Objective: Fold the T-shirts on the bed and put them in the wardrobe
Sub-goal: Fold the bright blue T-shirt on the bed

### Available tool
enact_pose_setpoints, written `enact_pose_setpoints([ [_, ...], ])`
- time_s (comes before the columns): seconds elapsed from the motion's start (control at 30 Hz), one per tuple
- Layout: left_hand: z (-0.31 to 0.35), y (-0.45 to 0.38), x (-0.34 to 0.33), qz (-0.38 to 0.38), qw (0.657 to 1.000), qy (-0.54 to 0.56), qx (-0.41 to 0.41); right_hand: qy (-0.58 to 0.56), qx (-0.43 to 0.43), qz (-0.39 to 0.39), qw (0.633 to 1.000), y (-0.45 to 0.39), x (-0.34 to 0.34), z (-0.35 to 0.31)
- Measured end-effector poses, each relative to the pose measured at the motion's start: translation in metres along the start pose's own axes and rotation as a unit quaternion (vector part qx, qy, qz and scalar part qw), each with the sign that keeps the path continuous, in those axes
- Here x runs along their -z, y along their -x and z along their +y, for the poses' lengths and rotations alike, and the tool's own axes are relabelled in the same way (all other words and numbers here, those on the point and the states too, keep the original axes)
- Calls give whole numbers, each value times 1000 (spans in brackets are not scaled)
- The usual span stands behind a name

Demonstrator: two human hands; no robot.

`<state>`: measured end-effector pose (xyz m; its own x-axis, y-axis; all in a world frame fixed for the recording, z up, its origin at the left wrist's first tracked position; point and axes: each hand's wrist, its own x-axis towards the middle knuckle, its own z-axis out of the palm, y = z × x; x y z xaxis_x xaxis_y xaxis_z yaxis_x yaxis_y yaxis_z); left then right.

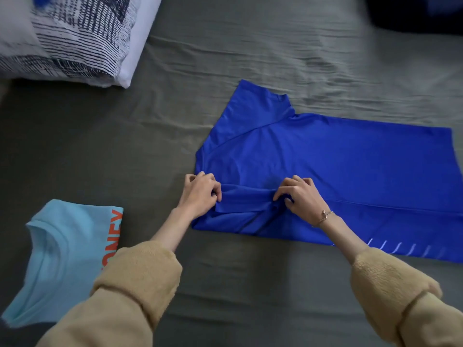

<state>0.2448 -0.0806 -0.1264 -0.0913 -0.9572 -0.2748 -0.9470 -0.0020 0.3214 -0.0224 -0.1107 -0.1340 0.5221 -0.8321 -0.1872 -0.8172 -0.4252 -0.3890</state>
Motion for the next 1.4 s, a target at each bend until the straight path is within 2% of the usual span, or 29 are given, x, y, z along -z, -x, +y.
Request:
enact_pose_setpoints([
  [0.07,5,2,-1,3,999,-30,11,11,4,23,1000,1,-1,-1],
  [0.23,19,5,-3,23,994,-96,43,9,6,21,1000,5,-1,-4],
  [0.33,33,1,-4,47,995,-73,47,-62,-40,75,994,7,3,-1],
  [0.43,51,-9,-4,72,996,-46,33,-77,-74,99,989,11,12,14],
  [0.57,87,-33,-5,71,997,-11,4,-54,-123,67,989,20,29,54],
  [0.7,125,-63,-15,15,999,-4,-34,-18,-194,26,980,36,44,105],
  [0.8,158,-89,-26,-24,998,-3,-52,-2,-237,26,971,46,60,151],
  [0.93,199,-133,-37,-1,997,-41,-58,23,-272,41,961,45,87,217],
  [1.1,228,-193,-38,45,990,-117,-72,85,-282,60,954,26,116,285],
  [1.27,228,-233,-33,-1,984,-173,-43,97,-234,6,968,4,131,324],
  [1.4,229,-236,-30,38,974,-220,-40,153,-208,57,964,-2,130,327],
])
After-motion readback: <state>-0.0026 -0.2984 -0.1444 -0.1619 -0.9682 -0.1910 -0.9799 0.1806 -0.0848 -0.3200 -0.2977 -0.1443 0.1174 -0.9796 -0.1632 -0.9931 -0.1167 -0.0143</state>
